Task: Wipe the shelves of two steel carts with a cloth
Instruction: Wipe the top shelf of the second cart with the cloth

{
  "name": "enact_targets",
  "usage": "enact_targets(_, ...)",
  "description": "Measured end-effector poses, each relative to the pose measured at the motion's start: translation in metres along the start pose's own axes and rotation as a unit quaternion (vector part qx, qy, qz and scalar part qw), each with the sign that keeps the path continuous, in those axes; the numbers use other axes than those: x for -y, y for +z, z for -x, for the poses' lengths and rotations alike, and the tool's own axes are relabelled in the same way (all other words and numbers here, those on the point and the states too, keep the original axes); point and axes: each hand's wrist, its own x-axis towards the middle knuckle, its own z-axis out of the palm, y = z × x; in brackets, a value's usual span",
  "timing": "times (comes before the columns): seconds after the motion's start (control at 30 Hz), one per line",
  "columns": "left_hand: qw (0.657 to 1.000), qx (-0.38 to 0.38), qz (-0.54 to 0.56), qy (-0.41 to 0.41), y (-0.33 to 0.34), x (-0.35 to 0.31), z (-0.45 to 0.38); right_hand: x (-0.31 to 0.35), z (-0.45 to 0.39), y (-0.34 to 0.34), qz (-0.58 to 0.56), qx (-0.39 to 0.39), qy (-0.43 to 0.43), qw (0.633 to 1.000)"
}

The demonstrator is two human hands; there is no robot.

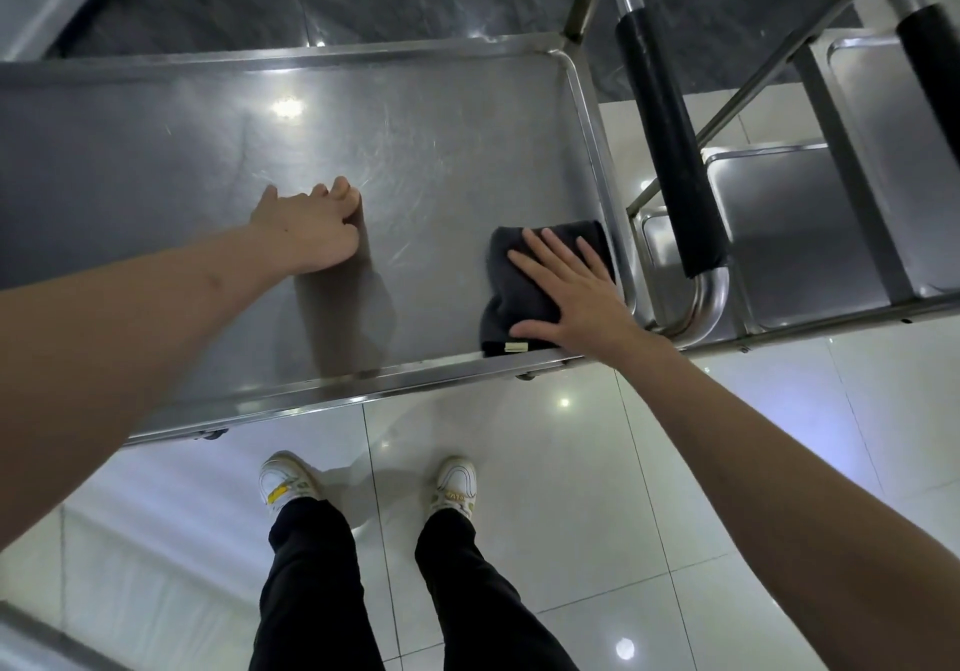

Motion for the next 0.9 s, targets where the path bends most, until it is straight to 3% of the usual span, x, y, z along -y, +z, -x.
enact_targets(0.17,1.0,0.002,0.001,0.004,-0.001,-0.008,0.003,0.024,-0.007,0.005,0.012,0.009,0.008,1.0)
enact_targets(0.43,1.0,0.009,-0.004,0.0,-0.005,-0.009,0.006,0.133,-0.056,0.031,0.014,0.014,-0.059,0.998)
enact_targets(0.6,1.0,0.001,0.01,0.017,0.003,-0.001,0.003,0.102,-0.039,0.024,-0.017,0.008,-0.043,0.999)
enact_targets(0.77,0.999,-0.015,0.018,0.026,0.0,-0.004,0.008,0.031,0.0,0.007,-0.013,-0.022,0.054,0.998)
enact_targets(0.9,0.999,-0.02,0.041,0.027,0.001,-0.004,0.009,0.014,-0.002,0.0,0.002,-0.029,0.114,0.993)
